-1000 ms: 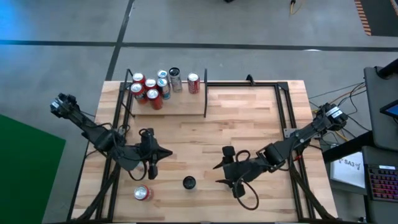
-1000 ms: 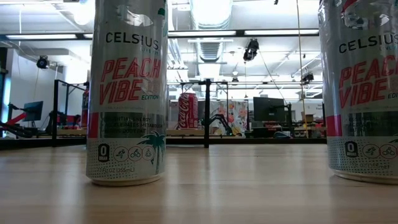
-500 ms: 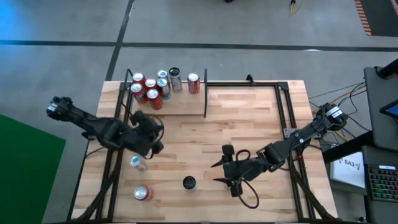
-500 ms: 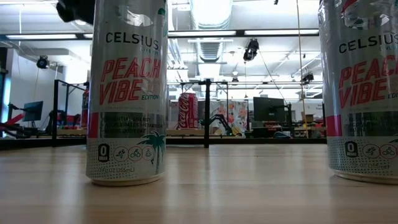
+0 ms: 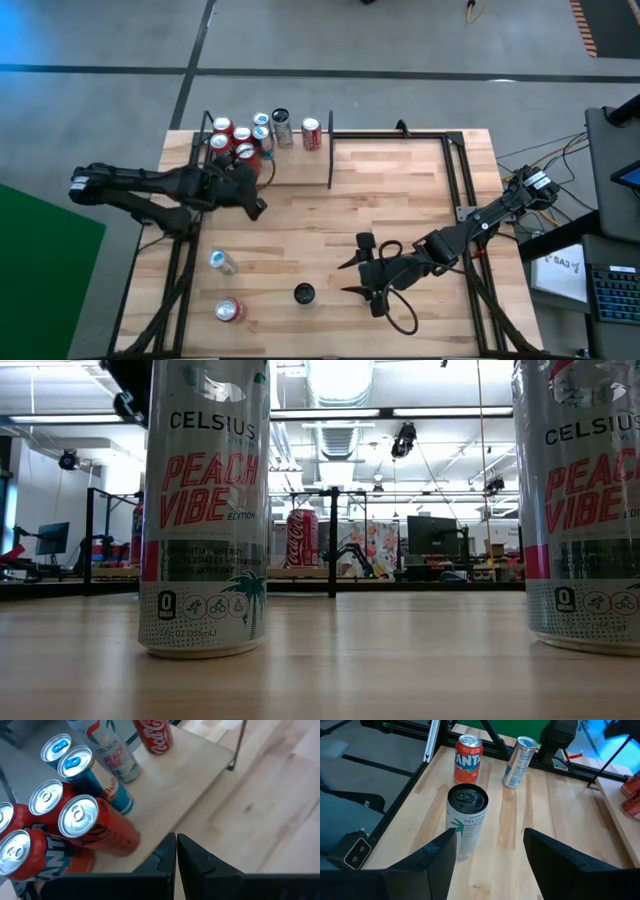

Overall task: Place canned beverage on shelf
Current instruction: Adjust the red dark soda can on the shelf

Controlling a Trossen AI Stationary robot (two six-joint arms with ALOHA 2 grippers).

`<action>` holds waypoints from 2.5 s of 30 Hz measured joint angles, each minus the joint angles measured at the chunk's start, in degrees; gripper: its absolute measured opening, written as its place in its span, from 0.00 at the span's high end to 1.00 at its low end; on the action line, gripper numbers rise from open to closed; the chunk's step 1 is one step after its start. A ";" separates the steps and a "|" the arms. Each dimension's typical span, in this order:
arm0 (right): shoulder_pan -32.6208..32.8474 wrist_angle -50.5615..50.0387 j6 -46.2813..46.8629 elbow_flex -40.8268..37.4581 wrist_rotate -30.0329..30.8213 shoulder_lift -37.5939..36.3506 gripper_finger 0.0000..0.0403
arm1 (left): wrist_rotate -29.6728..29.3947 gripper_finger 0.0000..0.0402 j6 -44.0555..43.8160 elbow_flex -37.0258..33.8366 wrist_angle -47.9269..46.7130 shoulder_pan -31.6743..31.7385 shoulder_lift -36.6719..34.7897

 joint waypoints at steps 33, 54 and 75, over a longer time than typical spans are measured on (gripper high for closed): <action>-3.19 3.79 -4.02 0.04 -0.09 -0.09 0.46 | -0.54 1.00 15.29 -1.51 12.01 20.36 15.29; -3.15 3.77 -3.47 0.04 -0.07 -0.09 0.46 | -2.84 1.00 13.19 -1.95 8.67 20.92 17.22; -3.13 3.76 -1.62 0.04 -0.07 -0.09 0.46 | -3.83 1.00 12.76 -1.72 7.12 18.75 14.81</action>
